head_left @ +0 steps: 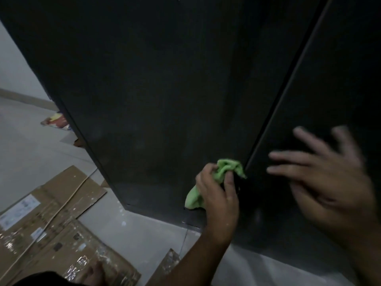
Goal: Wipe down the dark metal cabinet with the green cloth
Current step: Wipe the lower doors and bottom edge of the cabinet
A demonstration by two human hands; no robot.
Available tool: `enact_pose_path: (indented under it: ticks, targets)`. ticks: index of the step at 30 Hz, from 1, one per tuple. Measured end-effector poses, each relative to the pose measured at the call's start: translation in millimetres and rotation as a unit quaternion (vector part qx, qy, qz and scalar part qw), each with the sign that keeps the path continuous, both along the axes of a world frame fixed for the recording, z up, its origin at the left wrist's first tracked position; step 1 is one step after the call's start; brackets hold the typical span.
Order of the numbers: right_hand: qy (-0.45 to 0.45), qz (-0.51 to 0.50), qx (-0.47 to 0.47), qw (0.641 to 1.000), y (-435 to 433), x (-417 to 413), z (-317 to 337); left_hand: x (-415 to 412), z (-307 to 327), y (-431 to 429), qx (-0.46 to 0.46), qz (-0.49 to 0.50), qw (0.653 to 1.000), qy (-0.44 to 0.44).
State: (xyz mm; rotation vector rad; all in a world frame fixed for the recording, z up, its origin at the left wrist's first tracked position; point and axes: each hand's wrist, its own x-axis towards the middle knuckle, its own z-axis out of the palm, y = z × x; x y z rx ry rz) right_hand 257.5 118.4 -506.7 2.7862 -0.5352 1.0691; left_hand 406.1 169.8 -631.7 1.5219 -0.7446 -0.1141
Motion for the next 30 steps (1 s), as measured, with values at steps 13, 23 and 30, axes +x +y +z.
enact_pose_path:
  ticks: [13, 23, 30]
  targets:
    - [0.028, -0.234, -0.157, 0.959, -34.5, 5.9, -66.8, -12.5, -6.1, -31.7, -0.080, 0.068, 0.988, -0.109]
    - [0.160, -0.173, -0.218, 0.947, -19.9, 42.1, -115.3, 7.8, -103.0, -12.1, 0.021, 0.152, 0.980, 0.128]
    - [0.198, -0.127, -0.217, 0.947, -13.9, 75.1, -142.5, 85.7, -149.9, 11.8, 0.116, 0.211, 0.926, 0.292]
